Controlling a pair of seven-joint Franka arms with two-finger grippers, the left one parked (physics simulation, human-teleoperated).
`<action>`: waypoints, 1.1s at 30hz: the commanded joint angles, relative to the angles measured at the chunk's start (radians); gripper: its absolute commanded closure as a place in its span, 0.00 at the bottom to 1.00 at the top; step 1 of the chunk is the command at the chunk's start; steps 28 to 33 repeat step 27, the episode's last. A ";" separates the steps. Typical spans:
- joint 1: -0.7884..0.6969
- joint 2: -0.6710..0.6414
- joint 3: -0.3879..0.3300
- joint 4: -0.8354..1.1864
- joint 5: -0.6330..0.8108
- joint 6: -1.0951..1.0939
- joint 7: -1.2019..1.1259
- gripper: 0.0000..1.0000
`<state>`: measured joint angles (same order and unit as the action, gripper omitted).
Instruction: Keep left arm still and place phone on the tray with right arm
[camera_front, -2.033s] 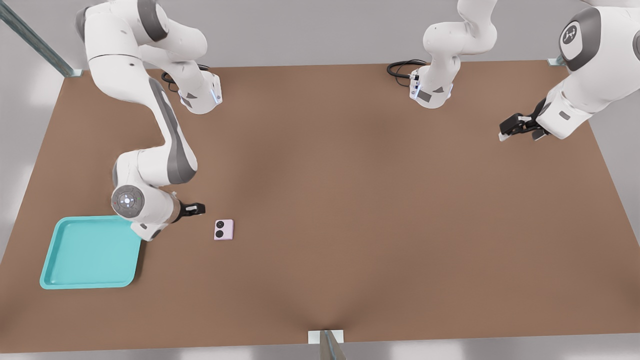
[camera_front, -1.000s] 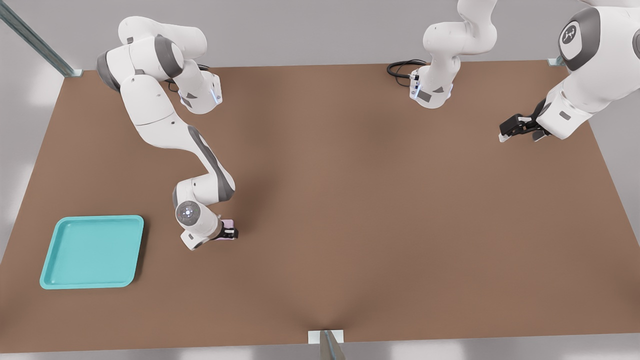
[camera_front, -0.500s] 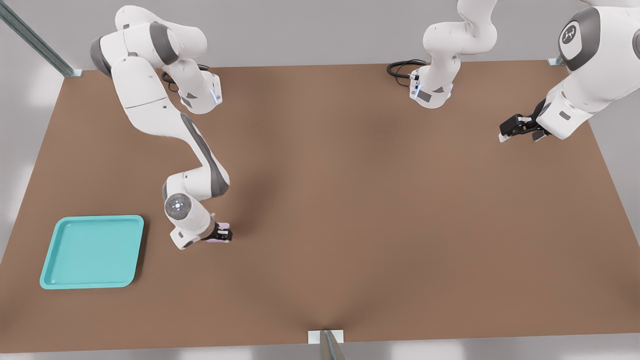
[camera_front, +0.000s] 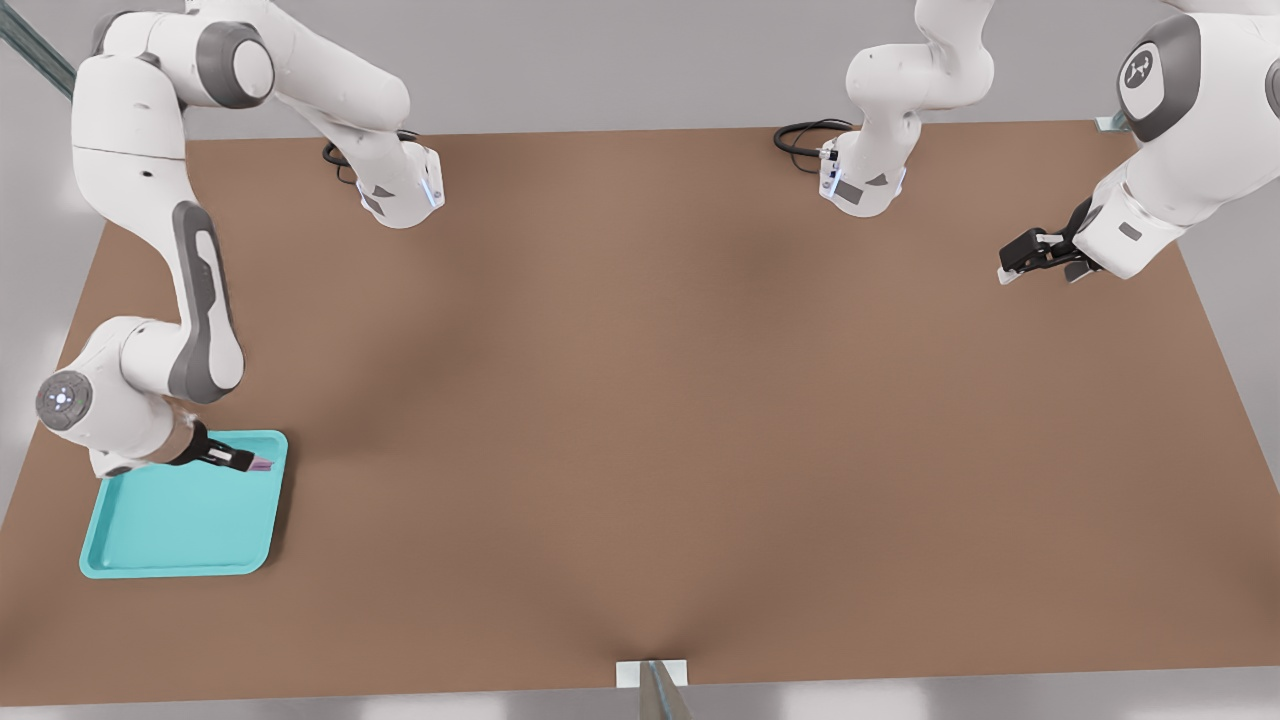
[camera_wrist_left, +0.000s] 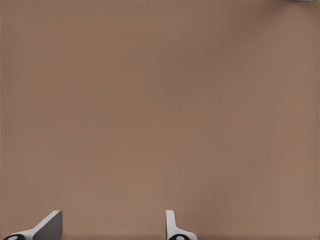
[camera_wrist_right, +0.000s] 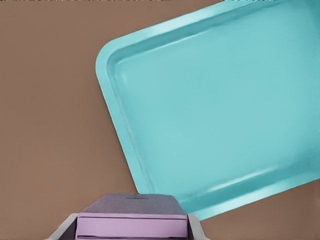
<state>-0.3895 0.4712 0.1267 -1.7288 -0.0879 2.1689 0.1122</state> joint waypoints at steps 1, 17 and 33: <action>-0.043 0.055 -0.001 0.057 -0.001 -0.024 -0.549 0.22; 0.409 -0.400 -0.222 0.304 0.011 -0.632 -0.278 0.06; 0.454 -0.457 -0.216 0.229 0.043 -0.626 -0.184 0.00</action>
